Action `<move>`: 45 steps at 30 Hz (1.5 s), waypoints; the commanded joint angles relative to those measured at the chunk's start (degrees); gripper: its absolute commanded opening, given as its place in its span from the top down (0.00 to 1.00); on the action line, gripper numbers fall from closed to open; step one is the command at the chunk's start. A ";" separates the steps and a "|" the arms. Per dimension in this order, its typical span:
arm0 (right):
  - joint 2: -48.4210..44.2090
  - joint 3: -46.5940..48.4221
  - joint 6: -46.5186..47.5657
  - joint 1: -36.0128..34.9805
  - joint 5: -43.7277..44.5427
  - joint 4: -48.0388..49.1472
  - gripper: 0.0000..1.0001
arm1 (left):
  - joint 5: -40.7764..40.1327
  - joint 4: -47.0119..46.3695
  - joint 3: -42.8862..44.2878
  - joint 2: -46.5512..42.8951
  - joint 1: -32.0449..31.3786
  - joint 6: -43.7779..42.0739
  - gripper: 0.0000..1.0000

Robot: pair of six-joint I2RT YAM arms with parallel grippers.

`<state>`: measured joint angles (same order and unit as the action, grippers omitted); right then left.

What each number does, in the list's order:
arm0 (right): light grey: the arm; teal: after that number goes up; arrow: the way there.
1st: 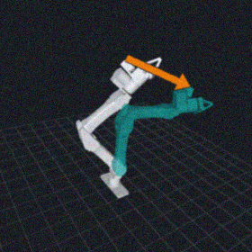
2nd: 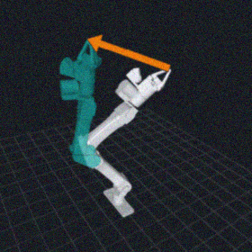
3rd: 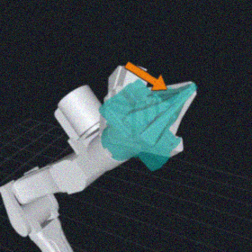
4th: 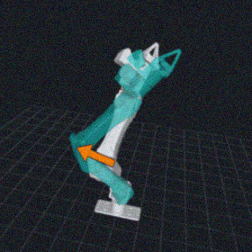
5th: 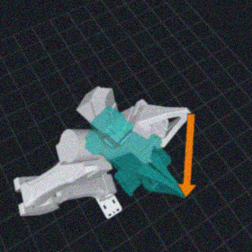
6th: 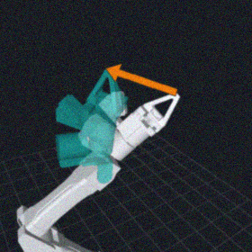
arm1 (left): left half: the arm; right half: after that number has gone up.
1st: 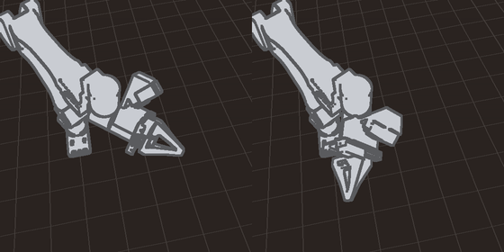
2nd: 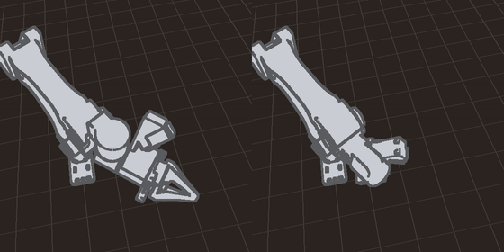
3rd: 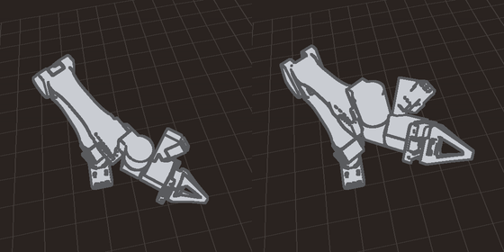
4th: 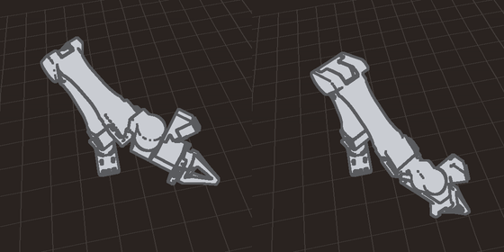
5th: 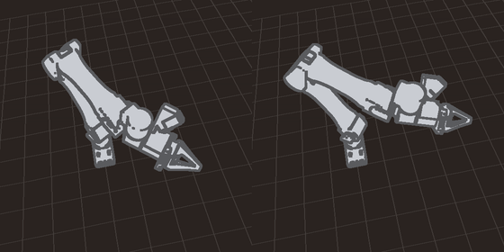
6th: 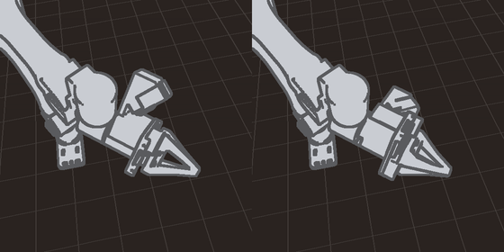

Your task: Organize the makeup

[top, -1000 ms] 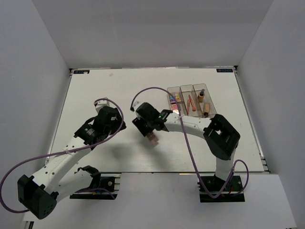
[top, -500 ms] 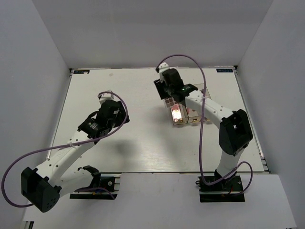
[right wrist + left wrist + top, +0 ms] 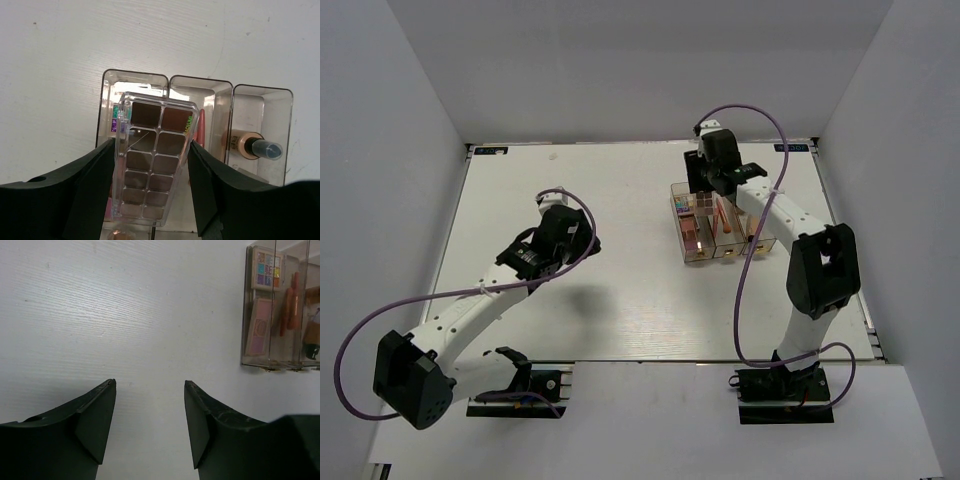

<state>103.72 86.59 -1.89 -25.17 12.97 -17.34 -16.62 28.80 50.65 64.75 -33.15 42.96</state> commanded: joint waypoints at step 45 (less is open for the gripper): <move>-10.73 -3.70 6.99 1.00 -19.74 -0.24 0.11 | 10.02 -7.70 6.56 6.79 0.19 -5.07 0.06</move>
<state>97.41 83.18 2.50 -24.60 -3.22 -19.49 -10.41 24.05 54.48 71.05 -33.12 41.76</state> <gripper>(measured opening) 0.886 0.928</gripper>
